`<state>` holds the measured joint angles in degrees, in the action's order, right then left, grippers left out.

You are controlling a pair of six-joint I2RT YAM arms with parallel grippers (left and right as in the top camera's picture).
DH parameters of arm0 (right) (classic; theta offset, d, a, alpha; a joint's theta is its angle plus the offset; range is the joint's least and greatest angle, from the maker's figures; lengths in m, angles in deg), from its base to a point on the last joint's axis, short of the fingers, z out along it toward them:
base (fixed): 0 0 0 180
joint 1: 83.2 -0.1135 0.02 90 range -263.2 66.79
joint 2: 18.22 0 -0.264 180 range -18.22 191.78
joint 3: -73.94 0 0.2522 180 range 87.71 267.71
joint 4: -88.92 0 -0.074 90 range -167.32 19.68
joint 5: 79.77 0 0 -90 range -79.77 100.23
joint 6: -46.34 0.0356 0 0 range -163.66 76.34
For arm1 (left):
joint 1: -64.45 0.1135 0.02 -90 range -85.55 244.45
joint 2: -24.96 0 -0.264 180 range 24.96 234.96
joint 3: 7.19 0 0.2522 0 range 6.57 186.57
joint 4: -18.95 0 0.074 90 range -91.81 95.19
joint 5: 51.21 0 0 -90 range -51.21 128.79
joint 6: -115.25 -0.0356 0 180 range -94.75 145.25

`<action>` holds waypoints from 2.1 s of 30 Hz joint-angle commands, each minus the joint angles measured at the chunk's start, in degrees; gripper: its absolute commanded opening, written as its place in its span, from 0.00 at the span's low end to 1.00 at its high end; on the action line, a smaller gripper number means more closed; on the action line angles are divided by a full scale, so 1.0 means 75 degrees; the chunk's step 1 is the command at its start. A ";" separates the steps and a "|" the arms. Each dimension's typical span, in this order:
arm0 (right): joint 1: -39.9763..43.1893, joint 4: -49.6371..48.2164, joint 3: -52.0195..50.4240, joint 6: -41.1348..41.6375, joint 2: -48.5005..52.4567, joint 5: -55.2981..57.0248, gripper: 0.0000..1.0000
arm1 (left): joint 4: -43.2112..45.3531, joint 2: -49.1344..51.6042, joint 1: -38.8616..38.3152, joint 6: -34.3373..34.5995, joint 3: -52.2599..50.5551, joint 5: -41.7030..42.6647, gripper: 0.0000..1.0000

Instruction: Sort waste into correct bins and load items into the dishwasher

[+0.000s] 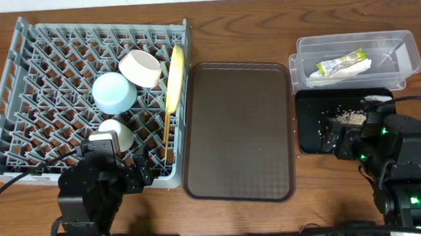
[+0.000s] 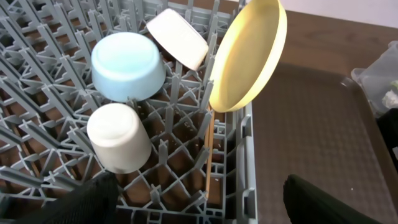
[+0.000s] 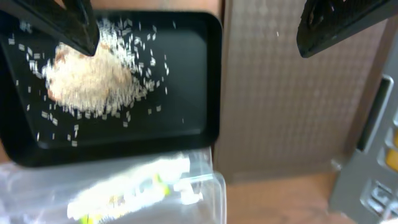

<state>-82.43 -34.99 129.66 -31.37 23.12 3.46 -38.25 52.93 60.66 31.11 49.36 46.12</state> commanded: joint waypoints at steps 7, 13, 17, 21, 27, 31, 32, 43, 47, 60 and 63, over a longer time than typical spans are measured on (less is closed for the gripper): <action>-0.0085 0.0836 -0.0067 -0.0105 -0.0012 0.0070 0.99 | 0.0000 0.0000 0.0017 -0.0122 -0.0061 0.0017 0.88; -0.0085 0.1154 -0.0067 -0.0105 -0.0012 0.0070 0.99 | 0.0000 0.0000 0.0017 -0.0122 -0.0061 0.0017 0.88; -0.0085 0.1320 -0.0067 -0.0105 -0.0035 0.0073 0.99 | 0.0000 0.0000 0.0017 -0.0122 -0.0061 0.0017 0.88; -0.0087 0.1856 -0.0070 -0.0108 -0.0131 0.0079 0.99 | 0.0000 0.0000 0.0017 -0.0122 -0.0061 0.0017 0.88; -0.0128 0.0527 -0.0670 -0.0114 -0.1166 0.0219 0.99 | 0.0000 0.0000 0.0017 -0.0122 -0.0061 0.0017 0.88; -0.0329 -0.1903 -0.1961 -0.0251 -0.2358 -0.0344 0.99 | 0.0000 0.0000 0.0017 -0.0122 -0.0061 0.0017 0.88; -0.0391 -0.2445 -0.2328 -0.0251 -0.2719 -0.0341 0.99 | 0.0000 0.0000 0.0017 -0.0122 -0.0061 0.0017 0.88; -0.0962 -0.5144 -0.5065 -0.1151 -0.5479 0.0527 0.99 | 0.0000 0.0000 0.0017 -0.0122 -0.0061 0.0017 0.88; -0.0973 -0.5811 -0.5441 -0.1483 -0.5476 0.0527 0.99 | 0.0000 0.0000 0.0017 -0.0122 -0.0061 0.0017 0.88; -0.0901 -0.5103 -0.5552 -0.2133 -0.5453 0.0446 0.99 | 0.0000 0.0000 0.0017 -0.0122 -0.0061 0.0017 0.88; -0.0901 -0.5103 -0.5552 -0.2133 -0.5453 0.0446 0.99 | 0.0000 0.0000 0.0017 -0.0122 -0.0061 0.0017 0.88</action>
<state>-89.20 -73.48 88.13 -46.45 -17.51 6.44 -38.28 52.97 60.66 30.96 49.22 46.12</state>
